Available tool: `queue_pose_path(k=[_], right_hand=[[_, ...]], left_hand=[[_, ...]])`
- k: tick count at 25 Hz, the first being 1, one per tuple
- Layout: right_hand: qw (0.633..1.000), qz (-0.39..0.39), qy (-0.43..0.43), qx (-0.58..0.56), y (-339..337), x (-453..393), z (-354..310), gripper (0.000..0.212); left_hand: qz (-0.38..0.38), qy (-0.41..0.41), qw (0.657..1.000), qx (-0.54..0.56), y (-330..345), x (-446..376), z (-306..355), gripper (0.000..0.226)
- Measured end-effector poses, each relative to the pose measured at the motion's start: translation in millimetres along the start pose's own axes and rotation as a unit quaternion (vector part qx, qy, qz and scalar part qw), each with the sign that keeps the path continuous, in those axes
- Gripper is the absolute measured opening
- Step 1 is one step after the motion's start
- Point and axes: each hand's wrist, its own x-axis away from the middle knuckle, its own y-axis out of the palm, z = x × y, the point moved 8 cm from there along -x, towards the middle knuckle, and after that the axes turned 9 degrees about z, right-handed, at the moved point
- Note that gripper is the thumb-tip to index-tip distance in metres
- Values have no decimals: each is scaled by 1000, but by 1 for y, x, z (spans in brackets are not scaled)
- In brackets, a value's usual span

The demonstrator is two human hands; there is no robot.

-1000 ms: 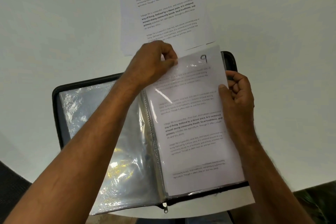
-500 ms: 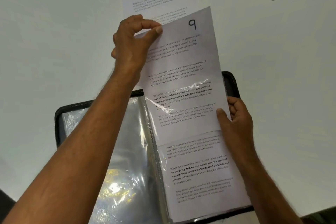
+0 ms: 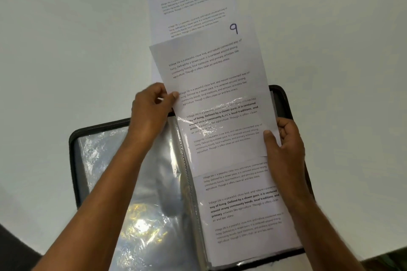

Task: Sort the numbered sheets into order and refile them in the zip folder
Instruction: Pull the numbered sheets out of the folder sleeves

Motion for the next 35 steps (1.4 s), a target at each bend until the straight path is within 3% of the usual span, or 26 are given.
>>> queue_pose_path(k=[2, 4, 13, 27, 32, 35], right_hand=[[1000, 2, 0, -4, -1, 0, -1, 22], [1000, 0, 0, -12, -1, 0, -2, 25], [1000, -5, 5, -12, -3, -2, -2, 29], [999, -36, 8, 7, -2, -5, -6, 32], [999, -34, 2, 19, -1, -6, -7, 31], [999, -36, 2, 19, 0, -6, -7, 31]], left_hand=[[-1, 53, 992, -110, 1, 8, -1, 15], [0, 62, 989, -132, 1, 8, -1, 16], [54, -25, 997, 56, 4, -43, 20, 24], [116, -69, 984, 115, 20, -115, 37, 12], [155, -32, 973, 167, 11, -105, 35, 20], [147, 31, 982, 117, 11, -82, 34, 22]])
